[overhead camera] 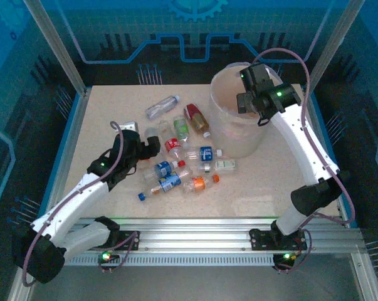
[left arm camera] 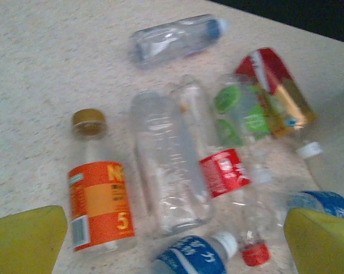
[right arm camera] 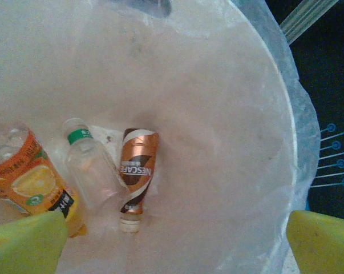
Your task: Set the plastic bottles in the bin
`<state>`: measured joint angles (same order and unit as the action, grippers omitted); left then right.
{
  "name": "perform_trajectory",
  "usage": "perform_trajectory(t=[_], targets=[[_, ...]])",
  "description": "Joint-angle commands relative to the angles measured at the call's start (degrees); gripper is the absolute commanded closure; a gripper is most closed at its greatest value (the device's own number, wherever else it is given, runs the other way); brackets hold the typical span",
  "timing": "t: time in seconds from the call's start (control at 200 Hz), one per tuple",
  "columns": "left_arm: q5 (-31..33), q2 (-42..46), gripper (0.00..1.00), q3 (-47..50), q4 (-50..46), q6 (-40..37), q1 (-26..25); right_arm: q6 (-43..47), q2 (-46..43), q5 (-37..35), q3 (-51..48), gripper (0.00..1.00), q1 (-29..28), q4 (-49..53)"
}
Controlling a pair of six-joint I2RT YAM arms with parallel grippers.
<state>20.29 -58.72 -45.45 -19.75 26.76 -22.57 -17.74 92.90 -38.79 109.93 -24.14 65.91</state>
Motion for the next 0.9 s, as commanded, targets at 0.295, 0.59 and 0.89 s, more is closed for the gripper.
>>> perform_trajectory(t=[0.295, 0.59, 0.89], targets=[[-6.4, -7.3, 0.01, 2.4, -3.6, 2.8, 10.7, -1.1, -5.2, -3.0, -4.1, 0.0, -2.4, 1.8], [-13.3, -15.9, 0.09, 4.0, 1.8, 2.7, 14.7, -0.9, -8.8, 3.1, -8.5, 0.0, -2.4, -2.4], [-15.7, -22.4, 0.18, 3.6, 5.6, 3.4, 15.6, -1.9, -10.8, 4.8, -11.7, 0.0, -2.5, -4.8]])
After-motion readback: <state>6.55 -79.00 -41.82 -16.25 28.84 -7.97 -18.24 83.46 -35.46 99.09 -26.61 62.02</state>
